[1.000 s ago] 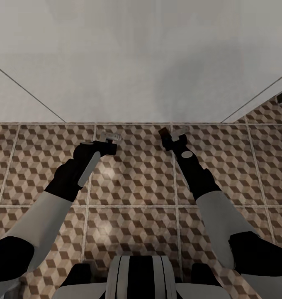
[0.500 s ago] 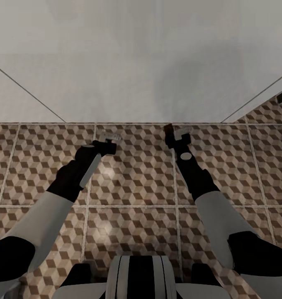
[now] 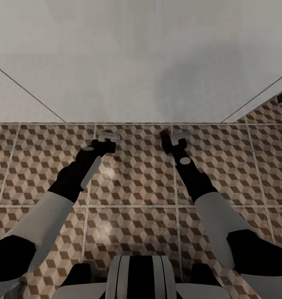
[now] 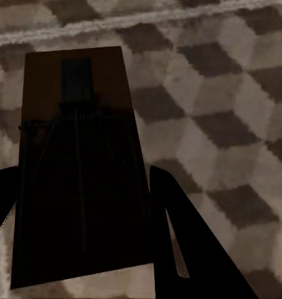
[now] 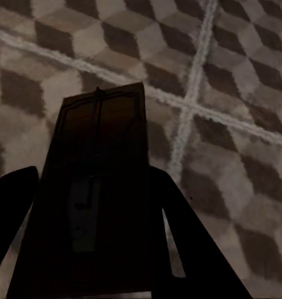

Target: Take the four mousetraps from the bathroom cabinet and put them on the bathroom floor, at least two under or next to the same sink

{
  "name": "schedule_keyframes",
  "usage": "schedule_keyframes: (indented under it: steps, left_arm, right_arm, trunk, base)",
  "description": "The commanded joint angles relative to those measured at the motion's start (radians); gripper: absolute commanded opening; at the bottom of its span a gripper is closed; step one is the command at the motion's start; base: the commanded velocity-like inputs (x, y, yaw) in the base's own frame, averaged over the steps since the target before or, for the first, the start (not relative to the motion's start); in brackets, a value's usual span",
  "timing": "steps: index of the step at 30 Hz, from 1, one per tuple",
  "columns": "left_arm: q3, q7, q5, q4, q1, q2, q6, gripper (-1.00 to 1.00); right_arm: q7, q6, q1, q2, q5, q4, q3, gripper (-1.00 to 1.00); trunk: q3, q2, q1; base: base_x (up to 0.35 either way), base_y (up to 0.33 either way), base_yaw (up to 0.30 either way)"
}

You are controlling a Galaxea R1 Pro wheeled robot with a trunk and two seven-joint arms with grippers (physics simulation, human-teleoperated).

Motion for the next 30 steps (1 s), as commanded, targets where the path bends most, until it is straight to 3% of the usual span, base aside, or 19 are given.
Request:
schedule_keyframes:
  steps: [1, 5, 9, 30]
  left_arm:
    - [-0.004, 0.009, 0.008, 0.016, 0.0, 0.001, -0.034, -1.0]
    - [-0.004, 0.007, 0.009, 0.085, 0.0, 0.0, -0.124, -1.0]
    - [-0.003, 0.006, 0.01, 0.111, 0.0, 0.0, -0.149, -1.0]
    - [-0.005, 0.005, 0.011, 0.11, 0.001, -0.003, -0.177, -1.0]
  right_arm:
    - [0.023, 0.004, 0.0, -0.001, 0.009, 0.006, 0.001, -1.0]
    - [0.075, 0.003, -0.001, 0.0, 0.009, 0.057, -0.003, -1.0]
    - [0.086, 0.002, -0.001, 0.0, 0.009, 0.096, -0.005, -1.0]
    - [0.093, 0.004, -0.003, 0.003, 0.006, 0.108, -0.006, -1.0]
  trunk:
    - [0.0, 0.0, 0.0]
    - [0.0, 0.0, 0.0]
    - [0.0, 0.0, 0.0]
    - [0.0, 0.0, 0.0]
  base:
    - [0.0, 0.0, 0.0]
    - [0.0, 0.0, 0.0]
    - [0.0, 0.0, 0.0]
    - [0.0, 0.0, 0.0]
